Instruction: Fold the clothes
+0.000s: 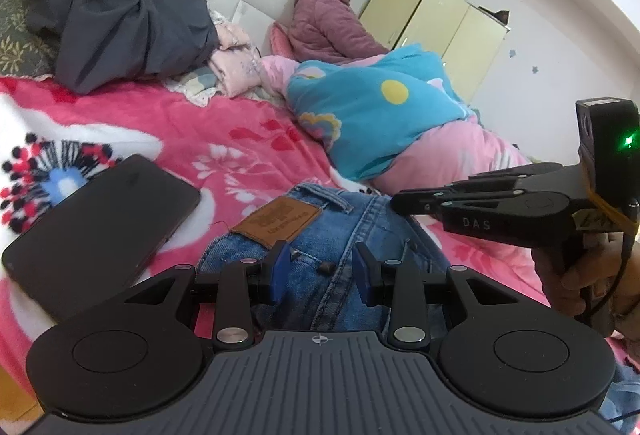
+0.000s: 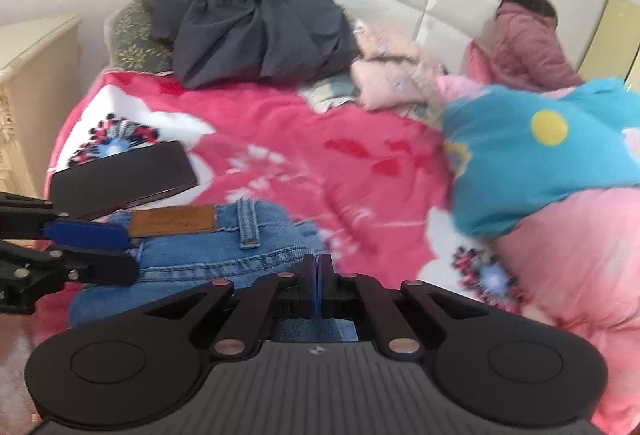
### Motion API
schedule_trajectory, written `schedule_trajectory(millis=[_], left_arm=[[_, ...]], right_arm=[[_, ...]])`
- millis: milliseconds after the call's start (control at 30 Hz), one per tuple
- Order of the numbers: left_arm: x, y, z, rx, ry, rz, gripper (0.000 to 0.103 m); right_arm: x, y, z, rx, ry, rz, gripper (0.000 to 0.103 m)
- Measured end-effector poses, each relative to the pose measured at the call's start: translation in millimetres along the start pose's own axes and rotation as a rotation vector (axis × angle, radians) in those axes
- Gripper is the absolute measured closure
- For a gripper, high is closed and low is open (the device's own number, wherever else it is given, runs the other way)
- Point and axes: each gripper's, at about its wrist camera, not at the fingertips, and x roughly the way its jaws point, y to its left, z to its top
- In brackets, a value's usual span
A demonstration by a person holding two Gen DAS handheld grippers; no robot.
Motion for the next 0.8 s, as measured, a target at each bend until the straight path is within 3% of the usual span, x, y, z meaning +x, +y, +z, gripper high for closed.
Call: schedule_trajectory(millis=[333, 533, 600, 700, 767, 800], left_arm=[[17, -9, -4, 0.063, -0.002, 0.008, 0.070], [-22, 3, -2, 0.031, 0.004, -0.047, 0.068], [-29, 13, -5, -0.026, 0.054, -0.049, 0.064], [-17, 38, -7, -0.224, 0.154, -0.061, 0.057], [-4, 55, -6, -0.374, 0.162, -0.077, 0.055], [3, 58, -5, -0.413, 0.162, -0.083, 0.048]], right_arm=[[37, 2, -17, -0.135, 0.034, -0.071, 0.103], [69, 13, -44, -0.170, 0.058, -0.092, 0.103], [67, 11, -49, -0.149, 0.039, -0.095, 0.103], [65, 7, -53, -0.102, 0.018, -0.087, 0.103], [64, 7, -54, -0.089, 0.011, -0.090, 0.103], [64, 8, -53, -0.091, 0.011, -0.093, 0.103]])
